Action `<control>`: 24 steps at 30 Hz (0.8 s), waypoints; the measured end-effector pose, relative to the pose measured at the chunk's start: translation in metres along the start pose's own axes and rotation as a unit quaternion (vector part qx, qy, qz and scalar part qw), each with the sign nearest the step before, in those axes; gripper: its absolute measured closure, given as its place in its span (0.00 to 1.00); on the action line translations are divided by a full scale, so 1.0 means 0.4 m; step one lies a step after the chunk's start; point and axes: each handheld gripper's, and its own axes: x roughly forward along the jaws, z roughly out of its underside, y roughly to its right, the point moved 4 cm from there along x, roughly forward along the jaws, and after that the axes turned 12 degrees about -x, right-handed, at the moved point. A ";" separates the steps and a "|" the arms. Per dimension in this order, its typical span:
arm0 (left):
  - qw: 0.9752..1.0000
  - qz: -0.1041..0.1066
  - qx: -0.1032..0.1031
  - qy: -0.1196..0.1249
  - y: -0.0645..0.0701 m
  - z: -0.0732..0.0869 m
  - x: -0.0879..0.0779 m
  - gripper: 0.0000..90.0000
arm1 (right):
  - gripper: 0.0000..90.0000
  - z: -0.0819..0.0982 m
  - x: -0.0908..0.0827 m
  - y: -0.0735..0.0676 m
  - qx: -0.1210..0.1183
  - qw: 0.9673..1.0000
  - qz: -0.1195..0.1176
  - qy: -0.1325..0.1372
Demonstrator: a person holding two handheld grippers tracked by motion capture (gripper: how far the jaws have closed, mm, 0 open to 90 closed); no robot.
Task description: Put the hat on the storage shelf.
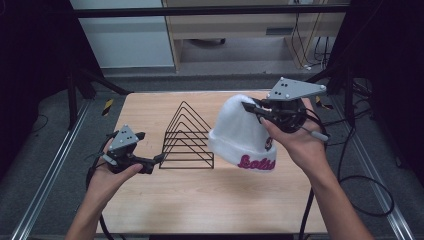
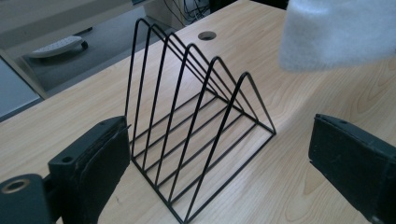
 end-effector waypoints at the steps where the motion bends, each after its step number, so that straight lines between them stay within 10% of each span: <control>1: 1.000 0.000 0.000 0.000 0.000 0.000 0.000 0.05 | 0.93 0.000 0.000 0.000 0.000 1.000 0.000 0.000; 24: 0.999 0.031 -0.023 0.021 -0.016 -0.068 0.021 0.07 | 0.93 -0.144 0.045 0.043 -0.004 0.999 0.024 0.043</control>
